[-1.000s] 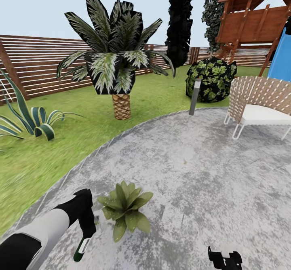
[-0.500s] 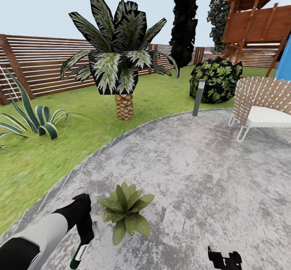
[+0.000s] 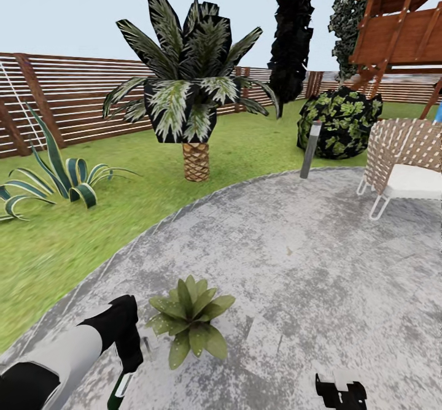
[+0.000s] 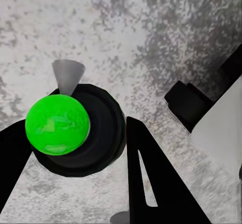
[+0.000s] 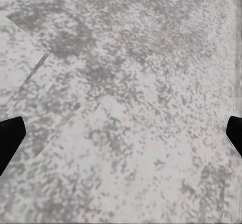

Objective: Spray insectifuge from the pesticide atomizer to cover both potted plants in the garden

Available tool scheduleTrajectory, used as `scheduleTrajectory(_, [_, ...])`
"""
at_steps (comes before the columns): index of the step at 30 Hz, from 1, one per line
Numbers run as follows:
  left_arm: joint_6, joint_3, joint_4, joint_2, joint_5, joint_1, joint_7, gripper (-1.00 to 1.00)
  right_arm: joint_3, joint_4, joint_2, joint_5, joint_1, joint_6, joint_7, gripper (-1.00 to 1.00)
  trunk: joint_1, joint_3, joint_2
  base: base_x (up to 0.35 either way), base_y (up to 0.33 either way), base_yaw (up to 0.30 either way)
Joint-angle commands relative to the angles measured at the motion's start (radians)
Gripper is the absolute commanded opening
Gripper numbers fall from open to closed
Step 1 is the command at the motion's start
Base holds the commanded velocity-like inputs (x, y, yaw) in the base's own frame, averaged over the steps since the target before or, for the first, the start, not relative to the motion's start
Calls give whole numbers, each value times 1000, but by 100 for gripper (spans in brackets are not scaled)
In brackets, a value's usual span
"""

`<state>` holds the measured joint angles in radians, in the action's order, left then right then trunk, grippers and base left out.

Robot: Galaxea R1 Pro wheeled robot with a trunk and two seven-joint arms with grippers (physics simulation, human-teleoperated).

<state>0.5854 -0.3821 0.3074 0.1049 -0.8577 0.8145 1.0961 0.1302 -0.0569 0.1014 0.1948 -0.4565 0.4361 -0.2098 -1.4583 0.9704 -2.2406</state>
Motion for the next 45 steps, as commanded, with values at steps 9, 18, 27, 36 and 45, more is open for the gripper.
scheduleTrajectory(9, [10,0,-6,-1,2,-2,-29,-100,8,1,-2,11,-1,3,-3,100,0,6,0,0,-157,89])
scheduleTrajectory(18, [10,0,-30,8,0,-45,-53,-100,8,0,-1,10,-1,3,-3,100,0,11,0,0,-2,108])
scheduleTrajectory(27, [11,3,-28,1,1,-51,-67,-100,9,0,6,11,-1,3,-3,100,0,11,0,0,0,2])
scheduleTrajectory(36, [142,32,41,-12,2,-51,-76,-100,9,0,6,11,-1,3,-3,100,0,11,0,0,0,0])
scheduleTrajectory(45, [256,35,74,-8,2,-51,-78,-100,8,0,1,9,-1,3,-3,100,0,11,0,0,0,17])
